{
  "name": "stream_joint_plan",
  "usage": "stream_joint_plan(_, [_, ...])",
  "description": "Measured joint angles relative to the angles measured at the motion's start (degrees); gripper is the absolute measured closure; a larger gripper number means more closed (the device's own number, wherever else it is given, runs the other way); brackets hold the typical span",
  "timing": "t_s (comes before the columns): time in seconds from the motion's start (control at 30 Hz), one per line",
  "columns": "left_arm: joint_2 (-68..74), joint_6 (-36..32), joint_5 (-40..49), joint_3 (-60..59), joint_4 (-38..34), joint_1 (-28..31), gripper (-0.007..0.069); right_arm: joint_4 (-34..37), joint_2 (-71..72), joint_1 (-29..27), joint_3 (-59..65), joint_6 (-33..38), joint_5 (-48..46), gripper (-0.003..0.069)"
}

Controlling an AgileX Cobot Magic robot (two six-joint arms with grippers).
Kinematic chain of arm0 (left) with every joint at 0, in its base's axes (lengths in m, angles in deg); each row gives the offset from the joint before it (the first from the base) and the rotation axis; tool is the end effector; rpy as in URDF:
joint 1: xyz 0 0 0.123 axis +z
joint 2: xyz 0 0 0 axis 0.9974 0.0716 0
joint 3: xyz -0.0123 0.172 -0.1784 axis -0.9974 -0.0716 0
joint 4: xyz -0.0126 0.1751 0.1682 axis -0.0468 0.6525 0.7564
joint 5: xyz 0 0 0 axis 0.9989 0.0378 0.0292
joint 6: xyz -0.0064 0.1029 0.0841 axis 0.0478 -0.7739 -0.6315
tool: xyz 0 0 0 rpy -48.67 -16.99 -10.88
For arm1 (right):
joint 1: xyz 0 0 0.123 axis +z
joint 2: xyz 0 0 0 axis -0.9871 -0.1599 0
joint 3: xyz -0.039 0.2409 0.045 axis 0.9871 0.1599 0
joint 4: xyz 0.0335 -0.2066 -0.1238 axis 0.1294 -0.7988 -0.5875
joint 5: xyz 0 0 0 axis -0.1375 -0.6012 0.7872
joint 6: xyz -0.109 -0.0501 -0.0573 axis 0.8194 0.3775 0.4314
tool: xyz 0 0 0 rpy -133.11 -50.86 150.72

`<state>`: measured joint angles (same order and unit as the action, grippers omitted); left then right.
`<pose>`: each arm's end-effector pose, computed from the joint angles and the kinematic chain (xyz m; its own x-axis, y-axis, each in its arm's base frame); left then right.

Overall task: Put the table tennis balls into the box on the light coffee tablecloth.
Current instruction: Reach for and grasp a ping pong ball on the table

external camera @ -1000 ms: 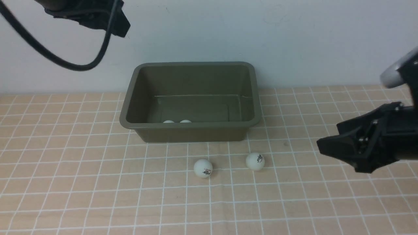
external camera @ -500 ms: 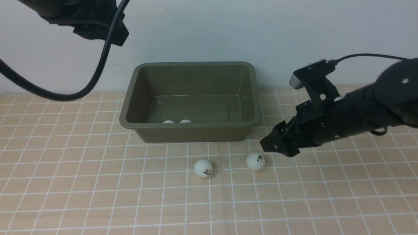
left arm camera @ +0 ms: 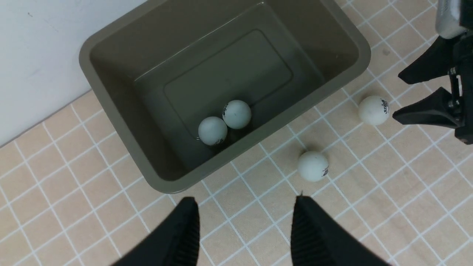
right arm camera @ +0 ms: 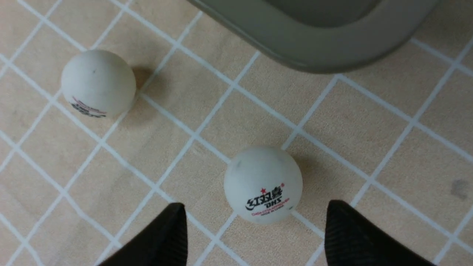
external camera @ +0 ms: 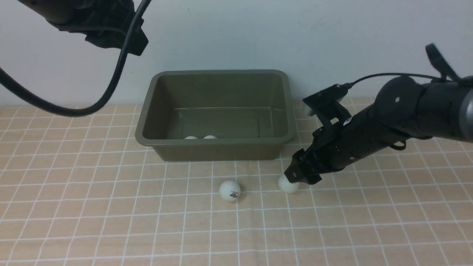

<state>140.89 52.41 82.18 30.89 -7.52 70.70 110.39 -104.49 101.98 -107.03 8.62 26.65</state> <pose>0.3046 -0.1057 0.3755 -0.6369 0.4287 -0.6408 0.5360 0.8436 0.0317 0.3306 0.1756 0.1198 -0.7471 -0.4727 -0.4673 -0.6162 0.7561 0.2205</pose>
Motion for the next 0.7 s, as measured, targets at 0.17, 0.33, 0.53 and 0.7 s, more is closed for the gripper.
stream_joint_plan(0.17, [0.0,0.0,0.0,0.0,-0.4,0.0,0.0348,0.0,-2.0,0.4,-0.1,0.1,1.8,0.0171])
stream_joint_plan(0.33, [0.0,0.0,0.0,0.0,-0.9,0.0,0.0348,0.0,-4.5,0.5,-0.4,0.2,3.0,0.0171])
stream_joint_plan(0.53, [0.0,0.0,0.0,0.0,-1.0,0.0,0.0348,0.8,-7.3,2.0,-2.2,1.2,3.3,0.0171])
stream_joint_plan(0.7, [0.0,0.0,0.0,0.0,-1.0,0.0,0.0348,0.8,-9.6,2.7,-3.8,0.1,4.1,0.0205])
